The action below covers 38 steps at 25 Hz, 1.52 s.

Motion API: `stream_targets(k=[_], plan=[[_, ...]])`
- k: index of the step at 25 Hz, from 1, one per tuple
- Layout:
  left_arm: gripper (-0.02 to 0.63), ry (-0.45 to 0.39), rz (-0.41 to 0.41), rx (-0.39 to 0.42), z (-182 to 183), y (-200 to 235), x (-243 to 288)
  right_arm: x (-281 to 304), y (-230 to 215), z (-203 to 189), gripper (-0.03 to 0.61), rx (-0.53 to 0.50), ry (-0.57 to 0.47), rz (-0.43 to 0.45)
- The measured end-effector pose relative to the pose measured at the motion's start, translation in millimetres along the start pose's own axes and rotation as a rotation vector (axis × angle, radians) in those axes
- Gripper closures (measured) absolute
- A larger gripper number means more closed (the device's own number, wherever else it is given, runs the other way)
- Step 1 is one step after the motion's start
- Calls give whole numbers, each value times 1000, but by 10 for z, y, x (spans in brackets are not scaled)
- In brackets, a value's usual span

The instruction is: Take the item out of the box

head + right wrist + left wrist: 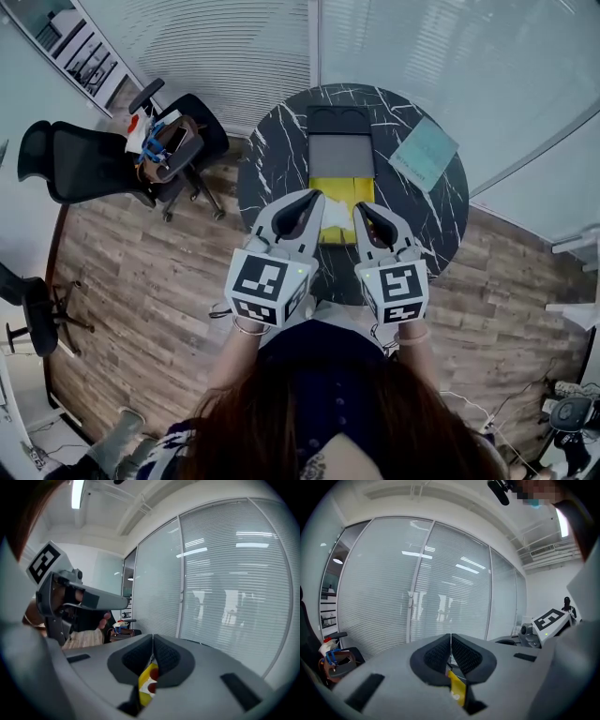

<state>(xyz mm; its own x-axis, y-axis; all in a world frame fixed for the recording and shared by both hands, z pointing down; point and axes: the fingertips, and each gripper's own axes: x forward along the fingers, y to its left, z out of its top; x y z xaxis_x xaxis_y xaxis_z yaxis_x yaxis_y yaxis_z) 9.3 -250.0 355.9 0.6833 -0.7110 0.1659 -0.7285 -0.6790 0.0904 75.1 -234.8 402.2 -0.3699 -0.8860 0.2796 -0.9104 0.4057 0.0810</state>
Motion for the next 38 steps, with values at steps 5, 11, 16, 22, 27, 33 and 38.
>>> stream_targets(k=[5, 11, 16, 22, 27, 33, 38], plan=[[586, 9, -17, 6, -23, 85, 99, 188, 42, -89, 552, -28, 41, 25], [586, 12, -27, -2, -22, 205, 242, 382, 10, -239, 552, -42, 92, 40], [586, 14, -34, -6, -18, 281, 330, 513, -11, -373, 552, -56, 136, 56], [586, 12, -28, -12, -18, 366, 390, 659, 9, -561, 552, -68, 189, 83], [586, 15, -13, -16, -26, 454, 406, 798, 63, -745, 552, -91, 236, 126], [586, 27, 12, -21, -53, 563, 422, 945, 122, -967, 548, -105, 289, 177], [586, 34, 26, -25, -87, 615, 425, 1034, 119, -1158, 491, -128, 341, 190]])
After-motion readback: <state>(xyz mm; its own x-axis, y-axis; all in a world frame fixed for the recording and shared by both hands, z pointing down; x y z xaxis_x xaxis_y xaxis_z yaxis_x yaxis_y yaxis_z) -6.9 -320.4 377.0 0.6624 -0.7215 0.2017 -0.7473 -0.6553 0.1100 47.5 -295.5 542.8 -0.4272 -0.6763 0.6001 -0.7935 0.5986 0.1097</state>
